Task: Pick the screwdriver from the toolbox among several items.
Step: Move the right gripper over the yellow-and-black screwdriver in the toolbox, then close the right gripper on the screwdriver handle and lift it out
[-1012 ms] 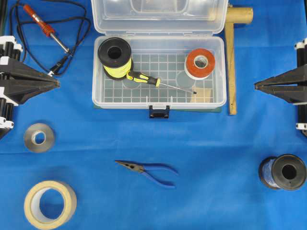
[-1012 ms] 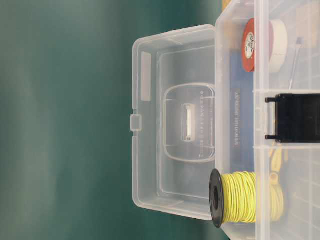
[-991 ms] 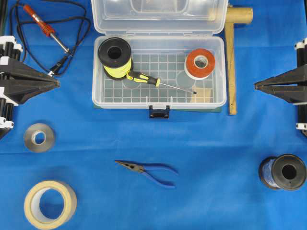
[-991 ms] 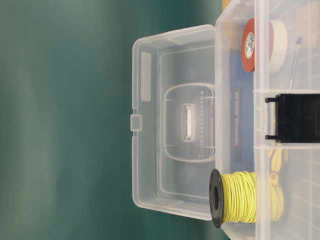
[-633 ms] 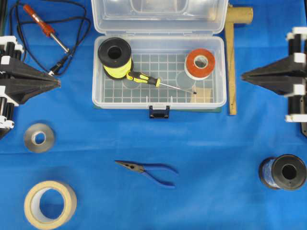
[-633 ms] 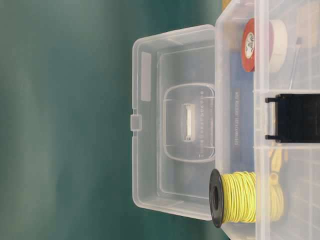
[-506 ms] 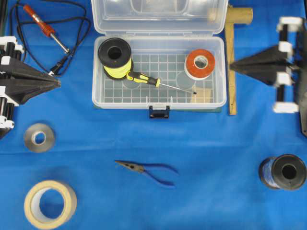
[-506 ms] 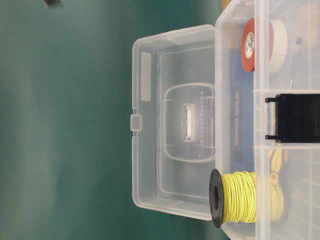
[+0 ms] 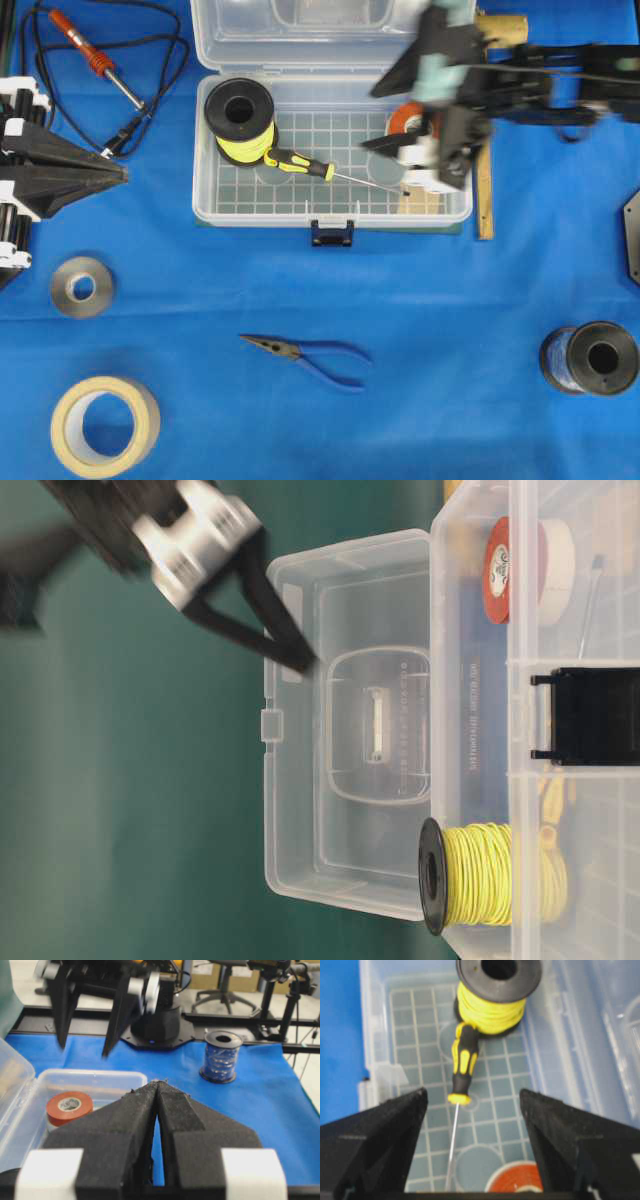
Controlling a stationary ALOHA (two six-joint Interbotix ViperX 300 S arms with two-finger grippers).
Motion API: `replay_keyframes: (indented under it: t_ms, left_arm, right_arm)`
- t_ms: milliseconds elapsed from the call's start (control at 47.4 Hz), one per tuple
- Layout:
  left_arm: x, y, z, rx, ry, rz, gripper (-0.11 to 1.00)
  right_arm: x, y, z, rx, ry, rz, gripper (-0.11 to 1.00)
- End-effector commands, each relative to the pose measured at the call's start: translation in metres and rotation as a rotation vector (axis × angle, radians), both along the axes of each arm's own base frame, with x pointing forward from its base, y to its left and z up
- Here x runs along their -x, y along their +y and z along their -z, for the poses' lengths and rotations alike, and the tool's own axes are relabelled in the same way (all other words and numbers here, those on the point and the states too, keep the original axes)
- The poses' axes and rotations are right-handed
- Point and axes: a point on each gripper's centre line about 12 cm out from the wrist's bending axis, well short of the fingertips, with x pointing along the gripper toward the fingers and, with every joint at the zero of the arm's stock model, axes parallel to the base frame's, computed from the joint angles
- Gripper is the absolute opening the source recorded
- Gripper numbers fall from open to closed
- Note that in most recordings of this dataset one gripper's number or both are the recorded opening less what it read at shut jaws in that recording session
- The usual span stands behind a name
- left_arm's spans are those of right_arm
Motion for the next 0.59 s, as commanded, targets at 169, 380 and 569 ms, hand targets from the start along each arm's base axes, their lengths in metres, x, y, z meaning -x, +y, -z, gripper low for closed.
replay_keyframes:
  t_ms: [169, 380, 569]
  left_arm:
    - [-0.003, 0.000, -0.004, 0.003, -0.008, -0.002, 0.00]
    - [-0.002, 0.000, -0.003, -0.005, -0.006, -0.002, 0.00]
    - [-0.002, 0.000, -0.003, -0.005, 0.000, -0.002, 0.00]
  right_arm:
    - [-0.053, -0.018, 0.051, -0.032, 0.122, 0.017, 0.69]
    - [-0.075, -0.023, 0.107, -0.072, 0.212, 0.031, 0.69]
    - [-0.081, -0.024, 0.127, -0.074, 0.238, 0.029, 0.68]
